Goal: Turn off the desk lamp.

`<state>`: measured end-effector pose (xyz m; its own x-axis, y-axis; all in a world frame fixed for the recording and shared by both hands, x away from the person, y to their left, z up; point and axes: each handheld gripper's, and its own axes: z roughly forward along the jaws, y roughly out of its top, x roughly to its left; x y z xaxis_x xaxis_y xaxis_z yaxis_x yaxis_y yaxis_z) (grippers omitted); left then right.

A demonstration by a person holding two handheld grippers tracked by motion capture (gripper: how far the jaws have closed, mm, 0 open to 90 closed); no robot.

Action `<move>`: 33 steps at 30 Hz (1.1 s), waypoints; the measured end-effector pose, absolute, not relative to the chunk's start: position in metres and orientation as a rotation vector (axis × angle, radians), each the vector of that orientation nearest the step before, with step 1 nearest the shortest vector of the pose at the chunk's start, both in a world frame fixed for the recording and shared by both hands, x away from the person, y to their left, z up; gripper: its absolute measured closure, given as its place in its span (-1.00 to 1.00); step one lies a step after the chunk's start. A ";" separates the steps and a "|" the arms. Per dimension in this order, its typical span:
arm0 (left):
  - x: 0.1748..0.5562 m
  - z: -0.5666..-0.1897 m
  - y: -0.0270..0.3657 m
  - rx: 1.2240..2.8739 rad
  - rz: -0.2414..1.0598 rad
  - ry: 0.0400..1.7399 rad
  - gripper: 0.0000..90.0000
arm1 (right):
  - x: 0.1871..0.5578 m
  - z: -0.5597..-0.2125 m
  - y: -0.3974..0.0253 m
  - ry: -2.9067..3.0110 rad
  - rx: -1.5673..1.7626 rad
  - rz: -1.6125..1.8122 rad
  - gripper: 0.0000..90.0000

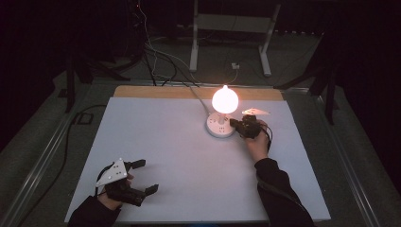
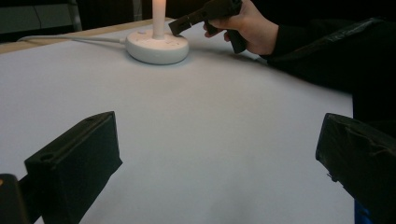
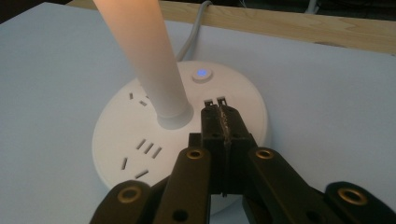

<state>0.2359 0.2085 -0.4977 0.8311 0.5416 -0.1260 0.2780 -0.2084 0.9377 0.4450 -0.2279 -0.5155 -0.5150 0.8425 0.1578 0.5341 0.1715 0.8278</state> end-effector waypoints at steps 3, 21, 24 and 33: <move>0.236 -0.498 0.208 1.804 0.272 0.626 -0.99 | 0.445 -0.516 -0.227 2.115 1.302 1.267 1.00; 0.236 -0.498 0.208 1.802 0.270 0.625 -0.99 | 0.442 -0.490 -0.226 2.079 1.282 1.292 1.00; 0.236 -0.498 0.208 1.802 0.270 0.626 -0.99 | 0.442 -0.489 -0.226 2.075 1.279 1.290 1.00; 0.236 -0.498 0.208 1.802 0.269 0.625 -0.99 | 0.441 -0.484 -0.228 2.071 1.276 1.289 1.00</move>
<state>0.2361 0.2084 -0.4976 0.8317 0.5403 -0.1280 0.2781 -0.2058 0.9382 0.4414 -0.2282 -0.4842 -0.5116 0.8489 0.1328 0.4939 0.1641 0.8539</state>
